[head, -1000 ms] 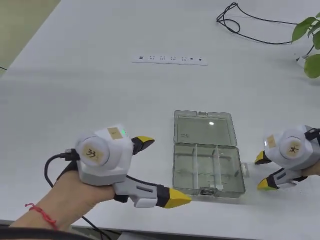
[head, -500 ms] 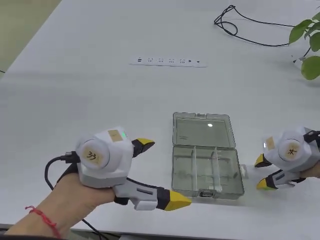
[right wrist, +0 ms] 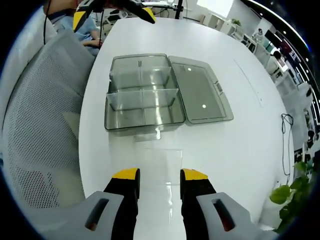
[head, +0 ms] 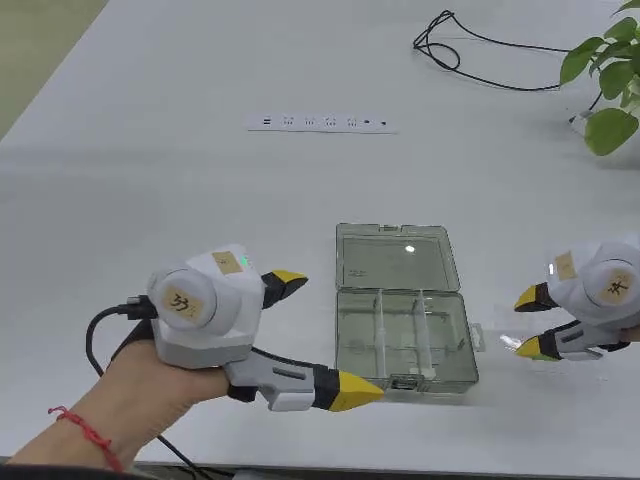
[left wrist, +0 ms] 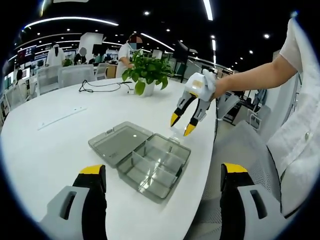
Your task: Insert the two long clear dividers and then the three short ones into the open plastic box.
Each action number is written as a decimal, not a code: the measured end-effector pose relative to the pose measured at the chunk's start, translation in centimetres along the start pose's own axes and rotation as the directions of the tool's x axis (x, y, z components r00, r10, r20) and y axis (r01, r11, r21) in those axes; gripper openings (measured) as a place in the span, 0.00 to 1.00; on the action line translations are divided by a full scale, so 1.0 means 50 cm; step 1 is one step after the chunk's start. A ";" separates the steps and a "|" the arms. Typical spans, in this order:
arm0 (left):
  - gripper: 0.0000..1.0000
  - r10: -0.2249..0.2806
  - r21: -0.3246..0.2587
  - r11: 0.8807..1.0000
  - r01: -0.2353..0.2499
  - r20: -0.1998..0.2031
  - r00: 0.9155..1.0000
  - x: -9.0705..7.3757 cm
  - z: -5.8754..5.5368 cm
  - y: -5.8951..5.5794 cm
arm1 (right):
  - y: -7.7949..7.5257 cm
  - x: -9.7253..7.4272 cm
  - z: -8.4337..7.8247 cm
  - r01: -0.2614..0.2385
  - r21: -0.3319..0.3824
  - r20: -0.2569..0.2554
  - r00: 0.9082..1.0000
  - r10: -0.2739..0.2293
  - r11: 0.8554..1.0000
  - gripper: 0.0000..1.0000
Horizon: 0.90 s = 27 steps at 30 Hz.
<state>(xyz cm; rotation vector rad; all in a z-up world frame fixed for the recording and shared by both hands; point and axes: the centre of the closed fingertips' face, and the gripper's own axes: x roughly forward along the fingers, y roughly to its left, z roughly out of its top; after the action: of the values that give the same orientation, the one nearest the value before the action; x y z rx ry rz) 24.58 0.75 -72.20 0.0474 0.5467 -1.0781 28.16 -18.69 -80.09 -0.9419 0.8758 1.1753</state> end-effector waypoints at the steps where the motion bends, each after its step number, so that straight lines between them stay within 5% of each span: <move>1: 0.96 -0.002 -0.006 1.000 0.002 0.004 1.000 0.001 0.004 0.000 | 0.000 -0.011 0.009 0.011 -0.006 0.007 1.000 -0.011 1.000 0.33; 15: 0.83 -0.030 -0.158 0.987 0.042 0.079 0.996 0.021 0.063 -0.016 | 0.021 -0.103 0.139 0.096 -0.072 0.109 0.990 -0.088 0.993 0.33; 23: 0.68 -0.093 -0.286 0.950 0.128 0.131 0.987 0.044 0.093 -0.048 | 0.049 -0.137 0.201 0.115 -0.117 0.138 0.985 -0.099 0.986 0.33; 27: 0.60 -0.133 -0.350 0.919 0.180 0.155 0.979 0.055 0.106 -0.065 | 0.062 -0.149 0.226 0.123 -0.131 0.150 0.983 -0.103 0.984 0.33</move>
<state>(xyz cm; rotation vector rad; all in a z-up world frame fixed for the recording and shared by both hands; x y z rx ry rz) 24.92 -4.67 -68.08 -0.3946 0.6331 -1.1117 24.61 -10.39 -69.55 -0.9946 0.6231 1.2018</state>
